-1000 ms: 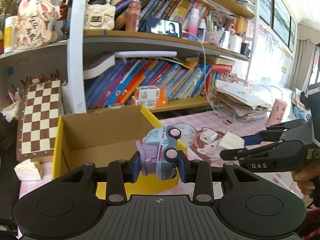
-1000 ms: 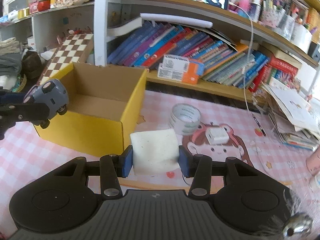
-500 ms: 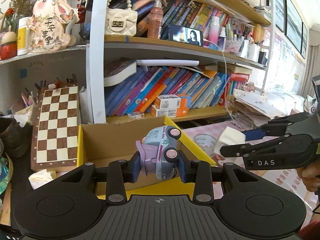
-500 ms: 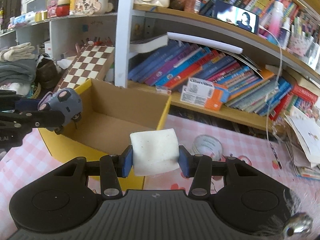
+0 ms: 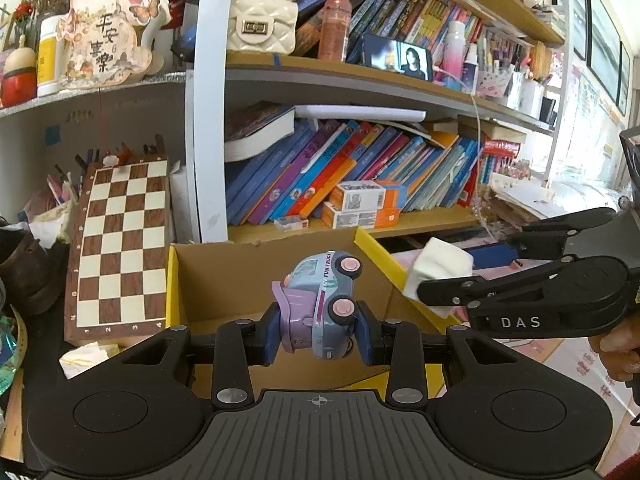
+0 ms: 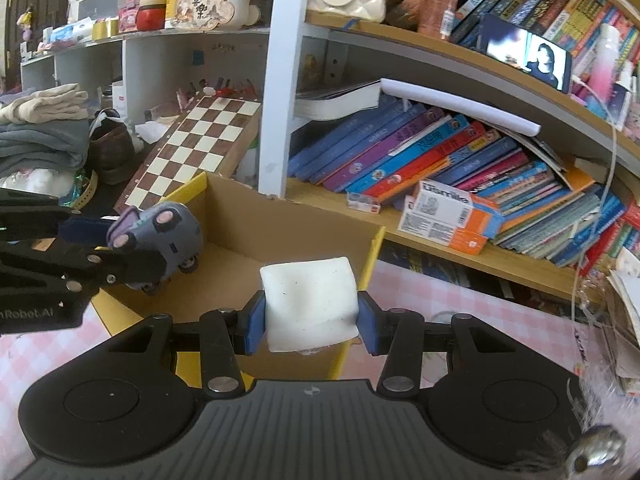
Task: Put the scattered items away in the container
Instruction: 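Lift and carry the toy car and foam cube over the yellow box with both tools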
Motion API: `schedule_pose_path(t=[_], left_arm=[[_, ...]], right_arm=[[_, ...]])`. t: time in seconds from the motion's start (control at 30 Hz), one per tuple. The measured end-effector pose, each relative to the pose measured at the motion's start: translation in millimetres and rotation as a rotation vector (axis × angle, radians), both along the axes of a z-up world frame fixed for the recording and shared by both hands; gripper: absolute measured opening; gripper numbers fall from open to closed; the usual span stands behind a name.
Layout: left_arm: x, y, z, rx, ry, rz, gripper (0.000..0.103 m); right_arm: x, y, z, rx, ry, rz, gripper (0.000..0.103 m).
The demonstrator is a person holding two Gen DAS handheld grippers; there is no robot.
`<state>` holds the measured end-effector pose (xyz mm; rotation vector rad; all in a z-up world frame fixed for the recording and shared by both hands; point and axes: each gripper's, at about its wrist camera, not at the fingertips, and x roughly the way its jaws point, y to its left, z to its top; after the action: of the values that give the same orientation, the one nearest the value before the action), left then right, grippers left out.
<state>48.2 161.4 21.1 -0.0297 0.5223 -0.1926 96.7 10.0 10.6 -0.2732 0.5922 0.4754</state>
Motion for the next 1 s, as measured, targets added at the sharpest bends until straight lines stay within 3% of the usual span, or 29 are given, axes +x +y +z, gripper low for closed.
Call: schedule_pose_path(t=[1.0], left_arm=[[60.7,24.7,-40.5,0.020,0.145,0.073,0.035]], right_arm=[[55.6,45.6,-47.3,-0.036,0.129,0.124,0.045]])
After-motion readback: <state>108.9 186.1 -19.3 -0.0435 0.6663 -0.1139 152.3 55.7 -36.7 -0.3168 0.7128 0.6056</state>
